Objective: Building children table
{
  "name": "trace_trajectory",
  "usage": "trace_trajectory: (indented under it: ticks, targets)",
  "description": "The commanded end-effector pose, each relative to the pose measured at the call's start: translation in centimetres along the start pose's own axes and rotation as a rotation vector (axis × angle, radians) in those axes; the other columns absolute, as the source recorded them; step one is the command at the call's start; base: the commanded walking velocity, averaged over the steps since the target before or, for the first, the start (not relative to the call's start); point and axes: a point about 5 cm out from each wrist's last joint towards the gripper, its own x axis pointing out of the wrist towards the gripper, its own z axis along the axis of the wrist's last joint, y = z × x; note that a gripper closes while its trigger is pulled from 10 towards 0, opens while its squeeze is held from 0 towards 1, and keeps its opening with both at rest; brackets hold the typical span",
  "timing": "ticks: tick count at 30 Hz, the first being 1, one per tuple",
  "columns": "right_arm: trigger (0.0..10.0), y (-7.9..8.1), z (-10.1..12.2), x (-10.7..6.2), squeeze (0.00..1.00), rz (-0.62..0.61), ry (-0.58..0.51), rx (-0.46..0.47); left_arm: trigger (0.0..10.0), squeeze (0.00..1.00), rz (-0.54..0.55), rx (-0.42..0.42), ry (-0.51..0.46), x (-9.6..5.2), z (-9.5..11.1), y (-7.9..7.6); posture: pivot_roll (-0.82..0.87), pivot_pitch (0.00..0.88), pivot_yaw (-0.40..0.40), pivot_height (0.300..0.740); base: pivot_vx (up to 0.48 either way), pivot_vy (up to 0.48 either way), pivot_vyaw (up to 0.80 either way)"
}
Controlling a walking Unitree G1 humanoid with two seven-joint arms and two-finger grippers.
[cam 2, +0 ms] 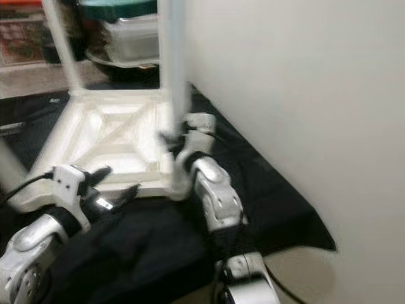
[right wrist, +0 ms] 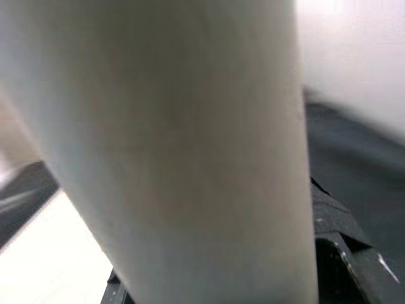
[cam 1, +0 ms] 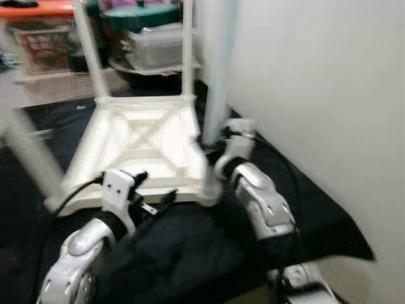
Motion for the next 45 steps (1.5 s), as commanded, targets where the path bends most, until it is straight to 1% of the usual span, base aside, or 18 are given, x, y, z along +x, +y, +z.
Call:
trace_trajectory:
  ticks: [1, 2, 3, 7, 8, 10, 11, 13, 14, 23, 24, 29, 32, 33, 36, 41, 42, 45]
  targets:
    - [0.0, -2.0, -3.1, -1.6, 0.0, -0.113, 0.155, 0.034, 10.0, 0.0, -0.001, 0.004, 0.012, 0.1, 0.1, 0.3, 0.02, 0.0, -0.022, 0.74, 0.0, 0.0, 0.0]
    - [0.0, -2.0, -3.1, -1.6, 0.0, -0.113, 0.155, 0.034, 10.0, 0.0, -0.001, 0.004, 0.012, 0.1, 0.1, 0.3, 0.02, 0.0, -0.022, 0.74, 0.0, 0.0, 0.0]
    - [10.0, -1.5, -3.0, -1.5, 0.0, -0.057, 0.157, 0.029, 10.0, 0.0, -0.002, 0.006, 0.007, 0.4, 0.2, 0.3, 0.01, 0.0, -0.02, 0.74, 0.0, 0.0, 0.0]
    - [10.0, 0.8, -1.4, -0.7, 0.0, 0.223, 0.085, 0.066, 10.0, 0.0, -0.009, 0.007, -0.003, 0.7, 0.4, 0.3, 0.01, 0.0, -0.021, 0.74, 0.0, 0.0, 0.0]
    - [10.0, 1.8, 0.5, -0.5, 0.0, 0.426, 0.003, 0.15, 10.0, 0.0, -0.011, 0.007, -0.004, 0.6, 0.3, 0.2, 0.01, 0.0, -0.022, 0.74, 0.0, 0.0, 0.0]
    - [10.0, 2.0, 1.1, -0.5, 0.0, 0.477, -0.021, 0.172, 10.0, 0.0, -0.011, 0.007, -0.004, 0.6, 0.3, 0.2, 0.01, 0.0, -0.022, 0.74, 0.0, 0.0, 0.0]
    - [10.0, 2.2, 2.0, -0.3, 1.0, 0.523, -0.052, 0.171, 10.0, 0.0, -0.01, 0.007, -0.004, 0.6, 0.3, 0.2, 0.02, 0.0, -0.028, 0.74, 0.0, 0.0, 0.0]
    - [10.0, 2.6, 2.3, -0.3, 0.9, 0.586, -0.041, 0.156, 10.0, 0.0, -0.008, 0.007, -0.004, 0.5, 0.3, 0.3, 0.02, 0.0, -0.028, 0.74, 0.0, 0.0, 0.0]
    - [10.0, 2.8, 3.0, -0.2, 0.0, 0.666, -0.042, 0.123, 10.0, 0.0, -0.006, 0.009, -0.005, 0.5, 0.4, 0.4, 0.03, 0.0, -0.032, 0.74, 0.0, 0.0, 0.0]
    - [10.0, 3.5, 0.4, -1.9, 0.0, 1.267, 0.126, -0.169, 10.0, 0.0, -0.022, 0.019, -0.008, 0.6, 0.5, 0.3, 0.04, 0.0, -0.044, 0.74, 0.0, 0.0, 0.0]
    - [0.0, 4.2, -0.9, -1.4, 0.0, 1.243, 0.157, -0.162, 10.0, 0.0, -0.027, 0.017, -0.011, 0.6, 0.6, 0.1, 0.06, 0.0, -0.06, 0.74, 0.0, 0.0, 0.0]
    - [0.0, 4.5, -1.9, 0.2, 0.0, 0.999, 0.192, -0.086, 10.0, 0.0, -0.019, 0.016, -0.011, 0.4, 0.5, 0.1, 0.06, 0.0, -0.061, 0.74, 0.0, 0.0, 0.0]
    - [0.0, 1.4, -2.8, 2.8, 0.0, 0.34, 0.22, -0.002, 10.0, 0.0, -0.022, 0.014, -0.006, 0.1, 0.5, 0.0, 0.06, 0.0, -0.056, 0.74, 0.0, 0.0, 0.0]
    - [0.0, 1.4, -2.8, 2.8, 0.0, 0.34, 0.22, -0.002, 10.0, 0.0, -0.022, 0.014, -0.006, 0.1, 0.5, 0.0, 0.06, 0.0, -0.056, 0.74, 0.0, 0.0, 0.0]
    - [0.0, -2.9, -4.0, 1.5, 0.0, -0.121, 0.227, 0.052, 10.0, 0.0, -0.022, 0.014, 0.001, 0.0, 0.4, 0.1, 0.05, 0.0, -0.045, 0.74, 0.0, 0.0, 0.0]
    - [0.0, -1.7, -4.4, -0.3, 0.0, -0.054, 0.233, 0.048, 10.0, 0.0, -0.034, 0.01, 0.0, 0.3, 0.4, -0.1, 0.04, 0.0, -0.039, 0.74, 0.0, 0.0, 0.0]
    - [10.0, 1.2, -3.2, -0.7, 0.0, 0.174, 0.154, 0.085, 10.0, 0.0, -0.048, 0.006, -0.003, 0.5, 0.5, -0.3, 0.03, 0.0, -0.031, 0.74, 0.0, 0.0, 0.0]
    - [10.0, 2.9, -2.2, -0.8, 0.0, 0.291, 0.099, 0.099, 10.0, 0.0, -0.054, 0.006, -0.003, 0.5, 0.5, -0.4, 0.03, 0.0, -0.028, 0.74, 0.0, 0.0, 0.0]
